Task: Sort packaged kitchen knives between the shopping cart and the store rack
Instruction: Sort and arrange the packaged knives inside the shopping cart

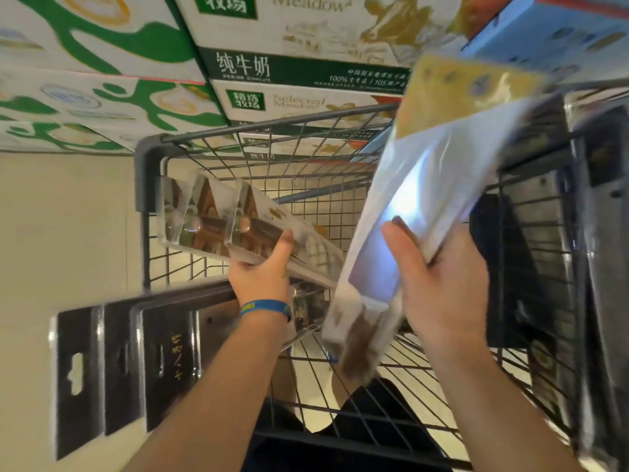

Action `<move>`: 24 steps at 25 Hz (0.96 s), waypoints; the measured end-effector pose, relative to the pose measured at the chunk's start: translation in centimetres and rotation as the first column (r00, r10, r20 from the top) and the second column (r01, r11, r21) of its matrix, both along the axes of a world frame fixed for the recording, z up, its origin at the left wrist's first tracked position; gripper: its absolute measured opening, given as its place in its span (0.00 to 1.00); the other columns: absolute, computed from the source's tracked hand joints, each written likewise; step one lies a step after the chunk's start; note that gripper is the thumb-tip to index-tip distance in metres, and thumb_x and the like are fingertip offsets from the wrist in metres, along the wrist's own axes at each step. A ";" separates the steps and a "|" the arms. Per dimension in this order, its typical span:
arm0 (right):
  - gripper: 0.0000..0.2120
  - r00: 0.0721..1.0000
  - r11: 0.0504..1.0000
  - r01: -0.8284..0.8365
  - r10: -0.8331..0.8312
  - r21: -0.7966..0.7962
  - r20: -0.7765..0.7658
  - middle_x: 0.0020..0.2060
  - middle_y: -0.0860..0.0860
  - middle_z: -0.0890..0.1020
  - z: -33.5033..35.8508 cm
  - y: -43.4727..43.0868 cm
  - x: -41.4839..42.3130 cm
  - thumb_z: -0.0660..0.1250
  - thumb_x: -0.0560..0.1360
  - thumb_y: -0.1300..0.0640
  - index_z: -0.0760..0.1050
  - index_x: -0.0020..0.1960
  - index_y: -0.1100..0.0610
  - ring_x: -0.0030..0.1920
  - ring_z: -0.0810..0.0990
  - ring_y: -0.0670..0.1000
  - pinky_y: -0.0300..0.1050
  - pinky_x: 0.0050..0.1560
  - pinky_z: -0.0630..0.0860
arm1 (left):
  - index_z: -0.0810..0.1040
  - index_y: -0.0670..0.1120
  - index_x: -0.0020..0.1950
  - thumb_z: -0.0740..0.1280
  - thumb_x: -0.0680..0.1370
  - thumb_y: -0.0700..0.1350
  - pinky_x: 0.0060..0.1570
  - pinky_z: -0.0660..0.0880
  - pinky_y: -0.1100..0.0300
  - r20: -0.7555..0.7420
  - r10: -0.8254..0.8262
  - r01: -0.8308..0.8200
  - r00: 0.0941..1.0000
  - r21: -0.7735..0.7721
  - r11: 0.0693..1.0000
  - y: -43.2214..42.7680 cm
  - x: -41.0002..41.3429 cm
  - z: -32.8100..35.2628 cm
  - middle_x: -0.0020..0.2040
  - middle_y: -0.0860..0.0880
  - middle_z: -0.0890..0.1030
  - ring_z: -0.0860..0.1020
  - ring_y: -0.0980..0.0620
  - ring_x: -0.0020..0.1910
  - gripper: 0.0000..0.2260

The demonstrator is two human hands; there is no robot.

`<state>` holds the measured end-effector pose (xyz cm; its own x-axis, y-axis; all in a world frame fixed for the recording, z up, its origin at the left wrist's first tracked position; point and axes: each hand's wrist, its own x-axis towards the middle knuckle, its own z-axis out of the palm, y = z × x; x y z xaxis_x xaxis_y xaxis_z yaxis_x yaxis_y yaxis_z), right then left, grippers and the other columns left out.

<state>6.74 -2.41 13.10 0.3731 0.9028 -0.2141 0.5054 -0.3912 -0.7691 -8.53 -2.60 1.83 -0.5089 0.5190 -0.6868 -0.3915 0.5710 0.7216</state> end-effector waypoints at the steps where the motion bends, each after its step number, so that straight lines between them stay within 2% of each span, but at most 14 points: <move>1: 0.13 1.000 0.993 -0.010 0.007 -0.120 -0.022 0.36 0.36 0.82 -0.5 0.7 0.0 0.71 0.75 0.38 0.77 0.48 0.47 0.39 0.76 0.23 0.22 0.31 0.70 | 0.76 0.54 0.47 0.80 0.69 0.44 0.34 0.73 0.77 -0.016 0.012 -0.012 1.000 0.031 0.999 0.2 -0.1 0.2 0.37 0.68 0.83 0.81 0.69 0.38 0.14; 3: 0.18 0.963 0.938 -0.035 -0.060 -0.344 -0.262 0.41 0.42 0.85 -1.5 1.8 -0.3 0.68 0.75 0.33 0.80 0.51 0.48 0.42 0.81 0.30 0.29 0.34 0.75 | 0.75 0.54 0.46 0.80 0.69 0.43 0.35 0.72 0.78 -0.059 0.012 -0.007 0.998 0.094 0.996 0.5 -0.4 0.8 0.36 0.68 0.82 0.80 0.70 0.37 0.15; 6: 0.15 0.802 0.916 -0.015 -0.228 -0.400 -0.553 0.46 0.40 0.88 -2.2 1.8 -1.5 0.68 0.74 0.33 0.86 0.47 0.43 0.46 0.86 0.39 0.38 0.43 0.81 | 0.73 0.55 0.44 0.79 0.70 0.41 0.36 0.71 0.79 -0.114 -0.015 0.033 0.993 0.162 0.986 1.0 -1.0 1.6 0.34 0.72 0.80 0.79 0.73 0.36 0.16; 8: 0.17 0.622 0.913 0.047 -0.344 -0.405 -0.703 0.44 0.44 0.88 -1.9 1.0 -1.5 0.70 0.68 0.30 0.87 0.43 0.41 0.44 0.88 0.44 0.40 0.40 0.83 | 0.75 0.53 0.46 0.79 0.69 0.40 0.39 0.73 0.78 -0.113 -0.034 0.055 0.993 0.184 0.981 1.0 -1.6 1.4 0.36 0.70 0.82 0.80 0.72 0.39 0.16; 10: 0.24 0.415 0.857 0.010 -0.472 -0.515 -0.778 0.33 0.46 0.85 -1.5 -0.3 -1.2 0.70 0.64 0.27 0.86 0.39 0.47 0.31 0.85 0.45 0.38 0.30 0.80 | 0.75 0.52 0.48 0.80 0.68 0.44 0.39 0.73 0.78 -0.097 -0.034 0.049 0.995 0.158 0.986 0.8 -2.0 1.3 0.39 0.63 0.84 0.80 0.71 0.40 0.17; 11: 0.25 0.376 0.813 -0.072 -0.514 -0.578 -0.771 0.27 0.45 0.81 -1.5 -0.9 -1.1 0.68 0.65 0.26 0.82 0.36 0.48 0.26 0.81 0.42 0.35 0.25 0.76 | 0.75 0.52 0.48 0.81 0.67 0.46 0.38 0.72 0.78 -0.097 -0.036 0.049 0.995 0.143 0.988 0.7 -2.1 1.3 0.41 0.61 0.83 0.80 0.71 0.40 0.17; 13: 0.26 0.370 0.709 -0.189 -0.589 -0.679 -0.719 0.21 0.45 0.75 -2.6 -2.1 -1.0 0.58 0.74 0.28 0.74 0.31 0.48 0.20 0.73 0.39 0.32 0.21 0.71 | 0.76 0.51 0.48 0.81 0.68 0.45 0.37 0.72 0.79 -0.097 -0.057 0.071 0.994 0.145 0.987 0.4 -1.8 1.4 0.40 0.60 0.83 0.80 0.71 0.39 0.16; 14: 0.28 0.390 0.668 -0.196 -0.619 -0.718 -0.682 0.22 0.45 0.73 -3.5 -2.5 -1.1 0.53 0.78 0.30 0.71 0.30 0.48 0.21 0.71 0.39 0.32 0.22 0.69 | 0.77 0.50 0.48 0.81 0.68 0.44 0.38 0.73 0.78 -0.093 -0.067 0.081 0.993 0.161 0.984 0.5 -1.8 1.5 0.39 0.61 0.84 0.81 0.70 0.40 0.15; 16: 0.24 0.389 0.621 -0.041 -0.712 -0.783 -0.585 0.33 0.46 0.74 -5.2 -2.7 -2.0 0.51 0.84 0.37 0.71 0.37 0.50 0.28 0.73 0.40 0.30 0.32 0.71 | 0.79 0.46 0.50 0.81 0.66 0.43 0.41 0.75 0.75 -0.069 -0.097 0.108 0.993 0.196 0.975 0.3 -1.6 1.6 0.39 0.60 0.85 0.83 0.64 0.43 0.17; 18: 0.15 0.143 0.526 0.131 -0.849 -0.840 -0.509 0.44 0.52 0.80 -6.6 -2.2 -3.5 0.59 0.84 0.46 0.80 0.52 0.54 0.37 0.80 0.44 0.31 0.43 0.79 | 0.78 0.49 0.47 0.79 0.66 0.39 0.39 0.75 0.73 -0.065 -0.128 0.139 0.990 0.207 0.968 0.1 -1.3 1.5 0.38 0.53 0.84 0.84 0.54 0.49 0.14; 19: 0.12 0.057 0.507 0.143 -0.861 -0.850 -0.505 0.45 0.54 0.82 -7.2 -1.8 -4.3 0.63 0.84 0.49 0.81 0.57 0.55 0.37 0.82 0.46 0.34 0.40 0.82 | 0.77 0.51 0.45 0.77 0.68 0.36 0.38 0.75 0.74 -0.098 -0.151 0.169 0.984 0.221 0.960 0.0 -0.9 1.4 0.38 0.51 0.83 0.84 0.52 0.50 0.14; 20: 0.13 0.028 0.516 0.135 -0.855 -0.846 -0.517 0.42 0.55 0.84 -7.7 -1.3 -5.0 0.64 0.84 0.49 0.80 0.57 0.58 0.34 0.83 0.47 0.35 0.33 0.81 | 0.78 0.52 0.46 0.76 0.70 0.34 0.39 0.75 0.73 -0.117 -0.158 0.183 0.981 0.257 0.949 -0.1 -0.5 1.2 0.39 0.52 0.84 0.84 0.53 0.50 0.15; 22: 0.18 0.053 0.524 0.149 -0.851 -0.839 -0.522 0.34 0.52 0.84 -9.3 -0.5 -5.6 0.62 0.84 0.46 0.80 0.51 0.60 0.29 0.83 0.46 0.36 0.27 0.79 | 0.79 0.52 0.50 0.77 0.71 0.37 0.42 0.76 0.72 -0.075 -0.117 0.134 0.990 0.297 0.946 0.0 0.3 0.9 0.43 0.59 0.86 0.84 0.61 0.46 0.14; 24: 0.16 0.161 0.500 0.176 -0.864 -0.848 -0.476 0.32 0.51 0.83 -10.6 0.0 -5.1 0.64 0.83 0.45 0.79 0.48 0.57 0.29 0.81 0.46 0.37 0.27 0.79 | 0.78 0.53 0.50 0.79 0.67 0.43 0.43 0.77 0.70 -0.012 -0.065 0.066 0.998 0.270 0.960 -0.2 0.7 0.0 0.45 0.60 0.86 0.84 0.61 0.46 0.16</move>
<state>1.60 -2.40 2.50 0.0113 0.1176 -0.9930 -0.7345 -0.6728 -0.0881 -7.79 -2.82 1.79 -0.4693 0.7175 -0.5148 -0.3575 0.3787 0.8537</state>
